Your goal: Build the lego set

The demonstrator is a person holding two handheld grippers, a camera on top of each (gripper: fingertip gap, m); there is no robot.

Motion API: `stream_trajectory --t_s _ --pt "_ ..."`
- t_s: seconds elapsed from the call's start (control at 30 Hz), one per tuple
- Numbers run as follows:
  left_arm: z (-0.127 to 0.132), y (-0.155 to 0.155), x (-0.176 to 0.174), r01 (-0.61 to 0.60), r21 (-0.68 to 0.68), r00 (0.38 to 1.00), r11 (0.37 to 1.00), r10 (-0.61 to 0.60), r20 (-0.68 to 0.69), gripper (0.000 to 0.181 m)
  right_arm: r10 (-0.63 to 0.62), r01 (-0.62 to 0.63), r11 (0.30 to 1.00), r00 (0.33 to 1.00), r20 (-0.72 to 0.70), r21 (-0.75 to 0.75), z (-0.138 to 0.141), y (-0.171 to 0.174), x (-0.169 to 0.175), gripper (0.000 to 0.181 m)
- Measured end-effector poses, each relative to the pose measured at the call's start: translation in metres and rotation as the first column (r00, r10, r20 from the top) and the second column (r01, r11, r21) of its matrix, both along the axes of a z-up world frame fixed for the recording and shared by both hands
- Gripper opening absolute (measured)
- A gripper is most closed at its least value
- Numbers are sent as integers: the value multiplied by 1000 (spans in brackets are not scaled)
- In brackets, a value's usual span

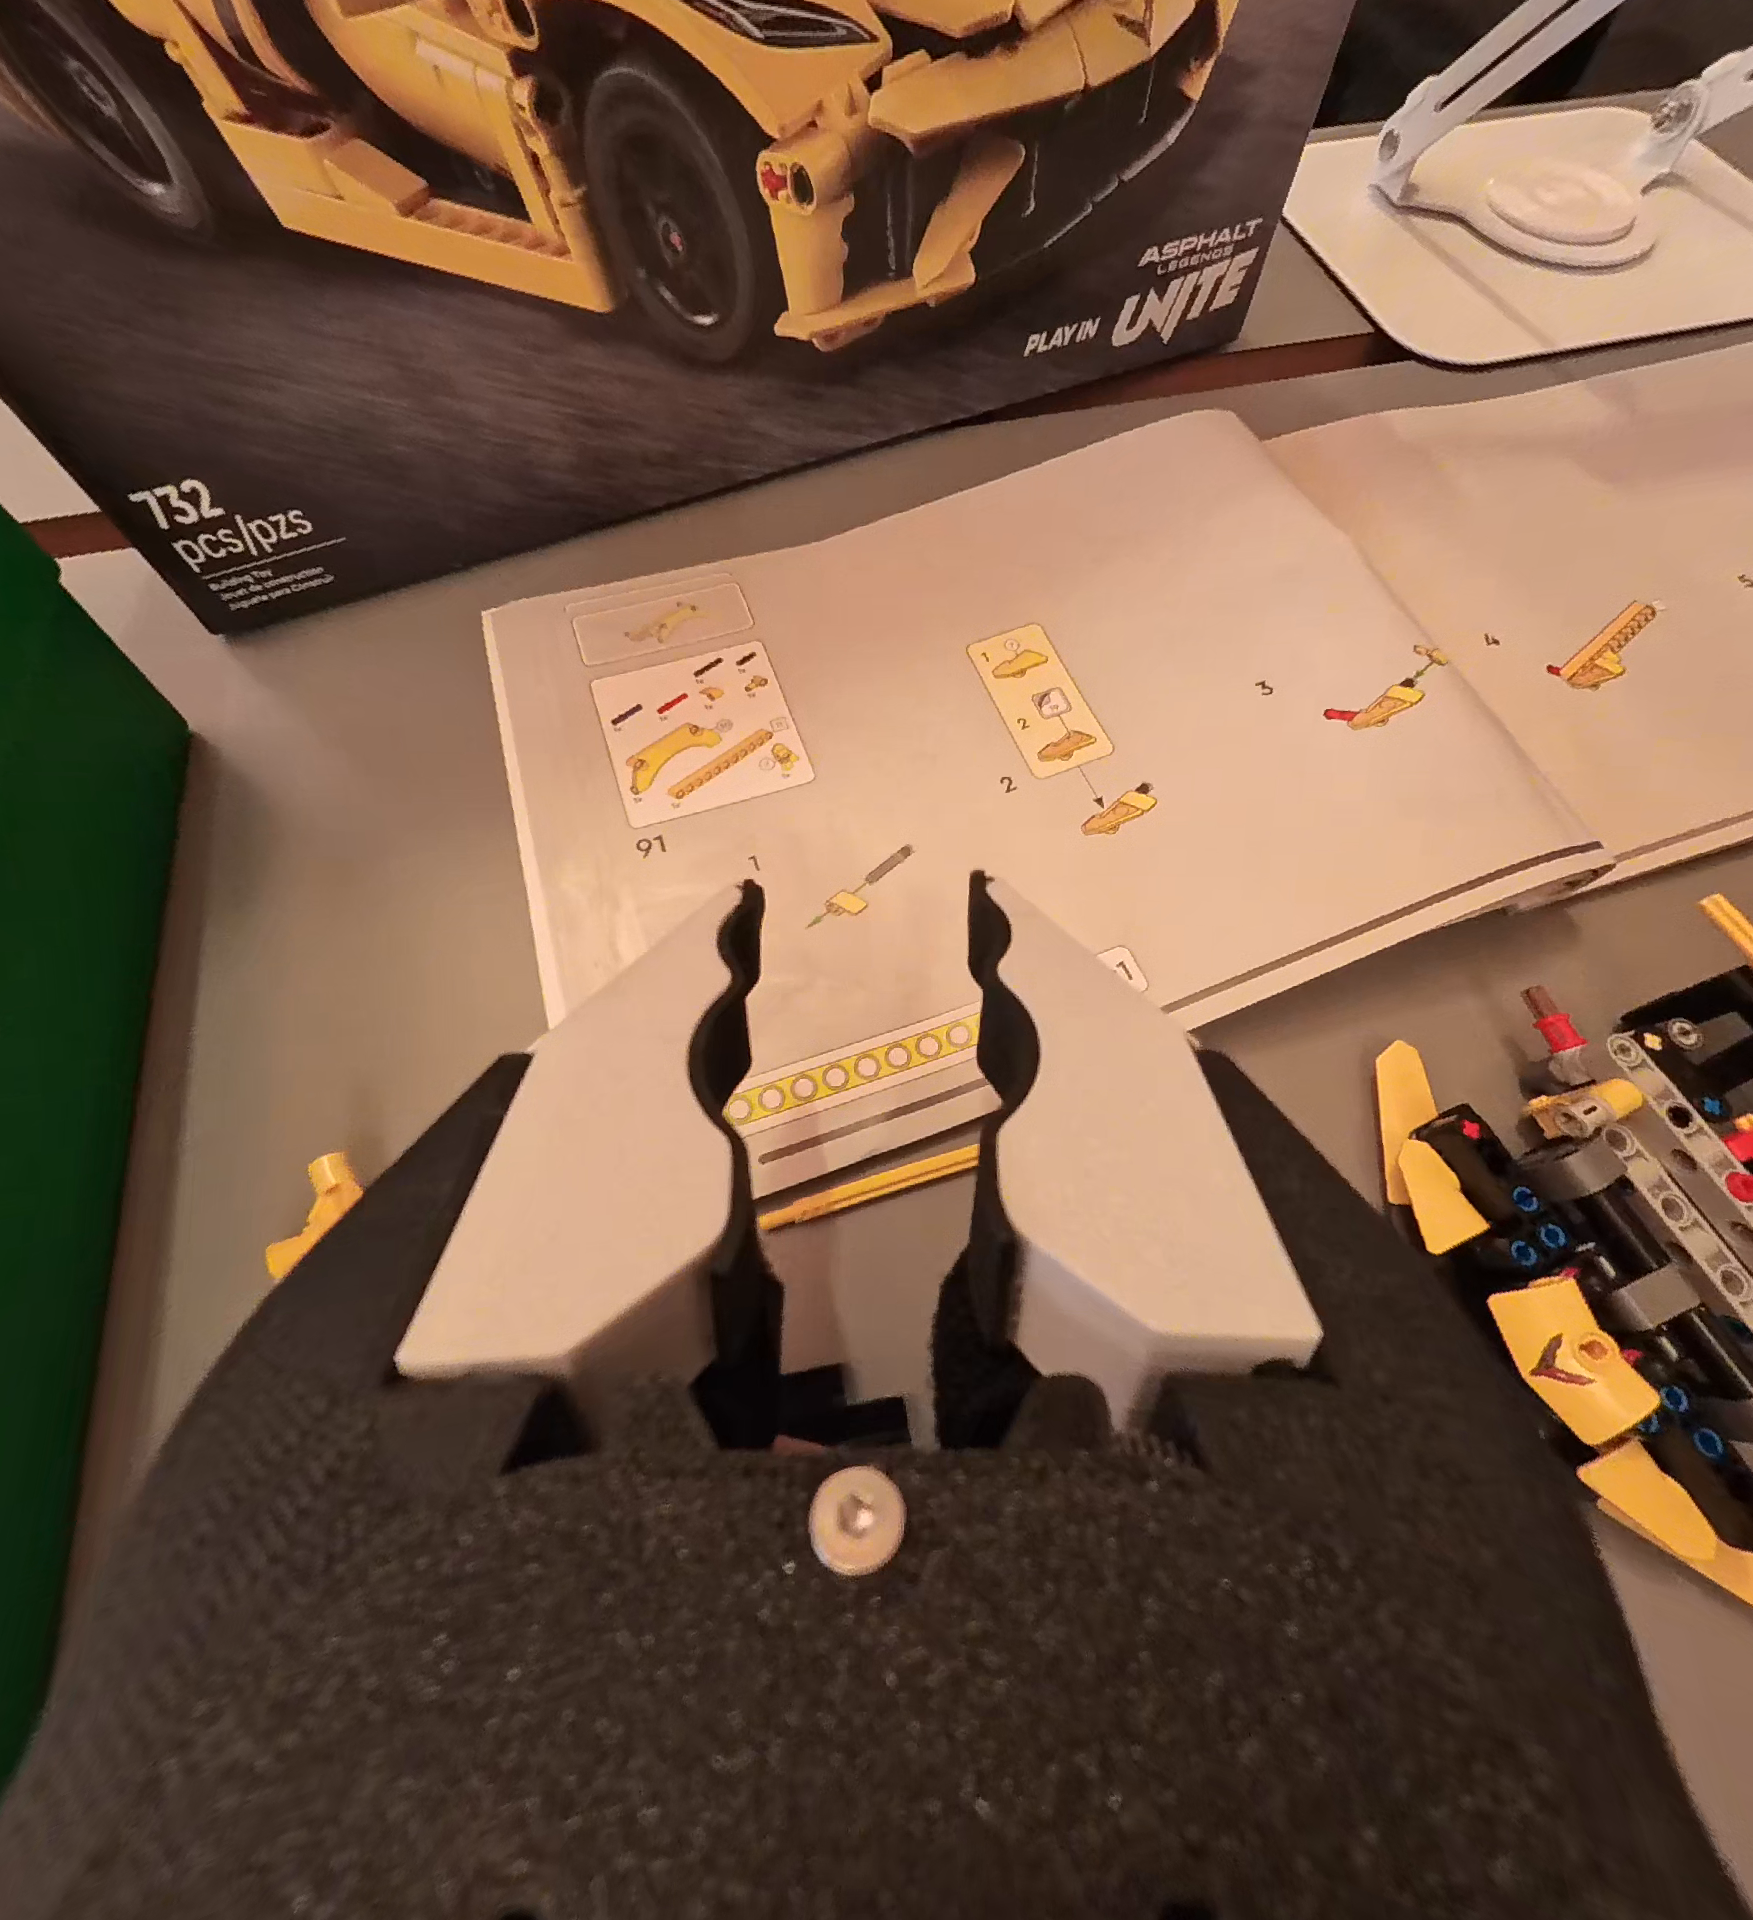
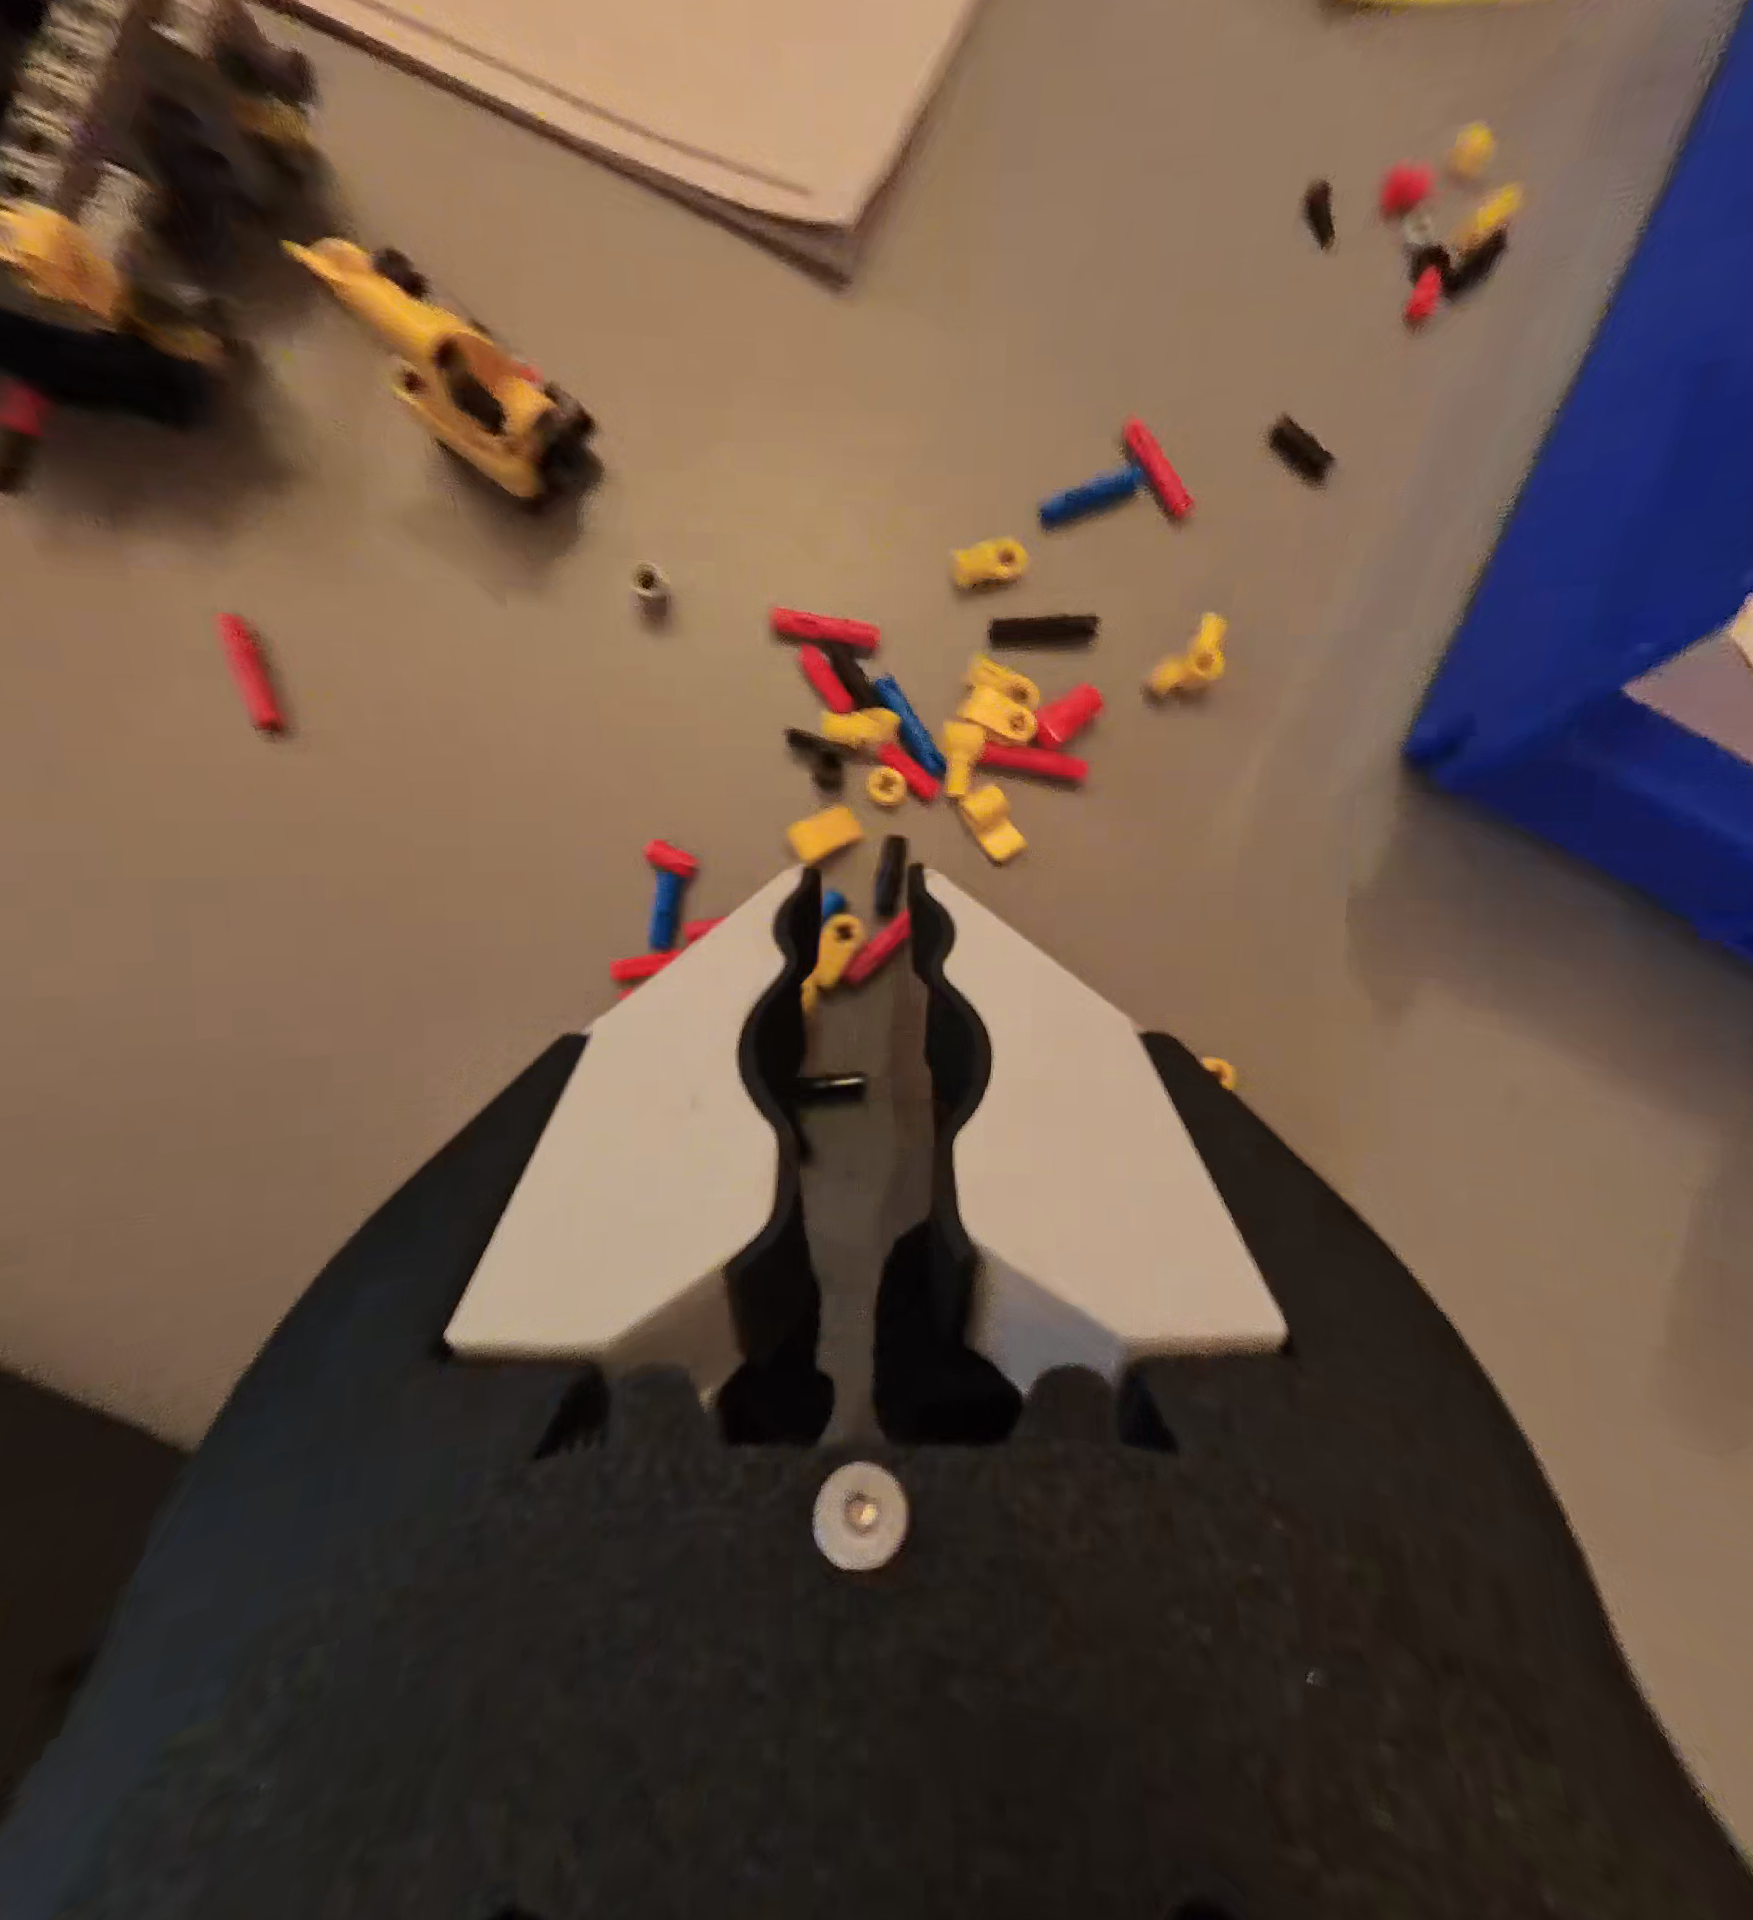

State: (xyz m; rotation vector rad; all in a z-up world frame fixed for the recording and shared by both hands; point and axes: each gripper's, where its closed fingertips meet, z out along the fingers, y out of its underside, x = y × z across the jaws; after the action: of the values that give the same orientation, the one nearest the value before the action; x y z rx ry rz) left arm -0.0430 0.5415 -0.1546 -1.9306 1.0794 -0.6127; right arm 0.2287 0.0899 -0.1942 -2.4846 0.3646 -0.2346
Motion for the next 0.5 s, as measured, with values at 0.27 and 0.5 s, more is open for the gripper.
stream_trajectory --t_s 0.27,0.5 --pt "-4 4 -3 -13 -8 1000 1000 12 -8 40 20 -23 998 998 -60 -50 -19 2 9 11" --pt "-4 5 -3 -16 -5 1000 1000 16 -8 40 58 -57 997 998 11 -46 -3 11 9 4"
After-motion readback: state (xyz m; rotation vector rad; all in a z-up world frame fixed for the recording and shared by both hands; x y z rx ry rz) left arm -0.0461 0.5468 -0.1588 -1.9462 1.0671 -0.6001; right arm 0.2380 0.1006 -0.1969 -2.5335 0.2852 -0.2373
